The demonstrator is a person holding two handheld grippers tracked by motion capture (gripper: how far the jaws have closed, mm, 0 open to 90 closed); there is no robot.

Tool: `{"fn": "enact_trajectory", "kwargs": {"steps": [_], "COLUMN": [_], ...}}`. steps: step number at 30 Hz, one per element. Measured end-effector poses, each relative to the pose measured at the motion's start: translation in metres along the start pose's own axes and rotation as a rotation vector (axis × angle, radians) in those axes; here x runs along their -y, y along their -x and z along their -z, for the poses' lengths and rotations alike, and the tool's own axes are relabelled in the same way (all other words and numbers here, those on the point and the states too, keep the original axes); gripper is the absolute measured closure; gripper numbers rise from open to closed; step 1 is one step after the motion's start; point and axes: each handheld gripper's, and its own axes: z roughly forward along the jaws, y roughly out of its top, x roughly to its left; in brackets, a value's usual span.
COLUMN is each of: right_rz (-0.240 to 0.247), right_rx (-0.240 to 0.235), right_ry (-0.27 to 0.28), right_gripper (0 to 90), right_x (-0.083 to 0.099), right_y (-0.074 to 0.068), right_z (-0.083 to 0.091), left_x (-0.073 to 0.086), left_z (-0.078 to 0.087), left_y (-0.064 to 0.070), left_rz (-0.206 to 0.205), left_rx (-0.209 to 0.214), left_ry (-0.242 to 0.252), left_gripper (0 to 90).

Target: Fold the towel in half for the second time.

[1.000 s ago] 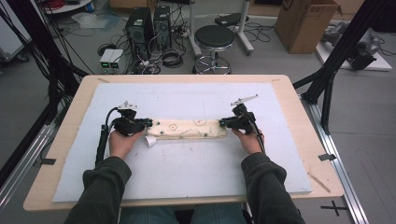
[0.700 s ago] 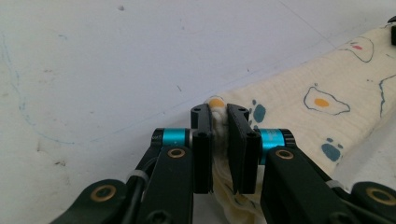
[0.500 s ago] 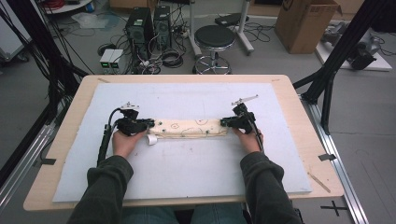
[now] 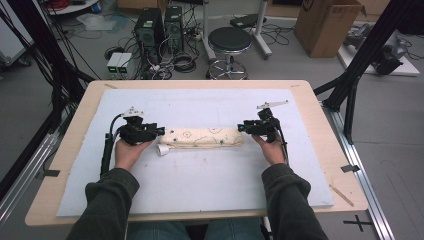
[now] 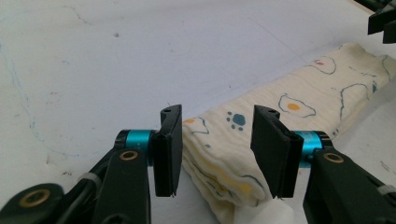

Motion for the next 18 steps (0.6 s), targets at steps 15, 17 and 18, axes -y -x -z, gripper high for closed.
{"fn": "enact_trajectory", "kwargs": {"steps": [15,17,18], "right_rz": [0.003,-0.001,0.0], "right_rx": [-0.017,-0.021,-0.02], "right_ry": [0.032,0.035,0.037], "right_gripper": [40.0,38.3,37.2], "right_x": [-0.001,-0.001,-0.001], "right_y": [-0.006,-0.007,-0.007], "right_z": [0.013,0.014,0.015], "left_x": [-0.003,-0.003,-0.004], "left_z": [0.016,0.018,0.018], "left_y": [0.008,0.009,0.009], "left_rz": [-0.045,-0.048,-0.048], "left_rx": [0.008,0.007,0.006], "left_ry": [-0.006,-0.008,-0.006], "left_gripper": [44.0,43.3,43.0]}}
